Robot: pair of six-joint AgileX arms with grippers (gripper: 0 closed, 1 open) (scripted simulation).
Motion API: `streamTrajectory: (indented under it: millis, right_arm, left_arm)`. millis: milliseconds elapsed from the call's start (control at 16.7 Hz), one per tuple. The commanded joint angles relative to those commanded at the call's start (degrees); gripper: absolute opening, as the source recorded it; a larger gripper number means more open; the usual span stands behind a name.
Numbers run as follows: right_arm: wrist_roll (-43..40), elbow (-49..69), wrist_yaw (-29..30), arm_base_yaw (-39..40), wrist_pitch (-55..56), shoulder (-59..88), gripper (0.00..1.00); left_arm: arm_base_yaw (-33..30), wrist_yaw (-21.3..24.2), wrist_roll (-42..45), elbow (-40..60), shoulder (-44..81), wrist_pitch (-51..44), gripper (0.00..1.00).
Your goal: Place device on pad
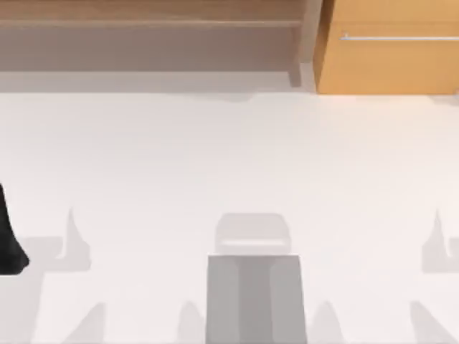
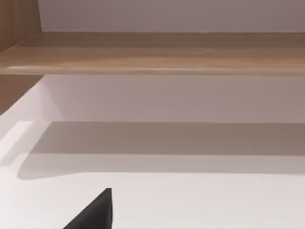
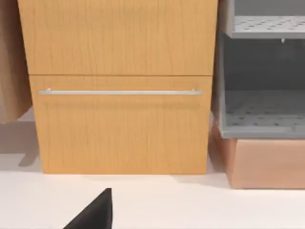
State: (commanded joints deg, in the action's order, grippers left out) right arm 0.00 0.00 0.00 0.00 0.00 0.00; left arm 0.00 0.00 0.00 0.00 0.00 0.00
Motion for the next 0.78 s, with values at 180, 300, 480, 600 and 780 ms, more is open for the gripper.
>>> streamTrajectory:
  millis: [180, 300, 480, 600, 780]
  right_arm:
    - [-0.3, 0.6, 0.0, -0.2, -0.5, 0.6, 1.00]
    - [-1.9, 3.6, 0.1, -1.1, -3.1, 3.7, 1.00]
    - [-6.1, 11.2, 0.1, -3.2, -9.8, 12.8, 1.00]
    - [-9.7, 17.6, 0.1, -4.9, -15.8, 21.8, 1.00]
    - [-15.9, 28.1, 0.1, -7.9, -26.2, 38.7, 1.00]
  left_arm:
    - [0.0, 0.0, 0.0, 0.0, 0.0, 0.0, 1.00]
    - [0.0, 0.0, 0.0, 0.0, 0.0, 0.0, 1.00]
    - [0.0, 0.0, 0.0, 0.0, 0.0, 0.0, 1.00]
    - [0.0, 0.0, 0.0, 0.0, 0.0, 0.0, 1.00]
    - [0.0, 0.0, 0.0, 0.0, 0.0, 0.0, 1.00]
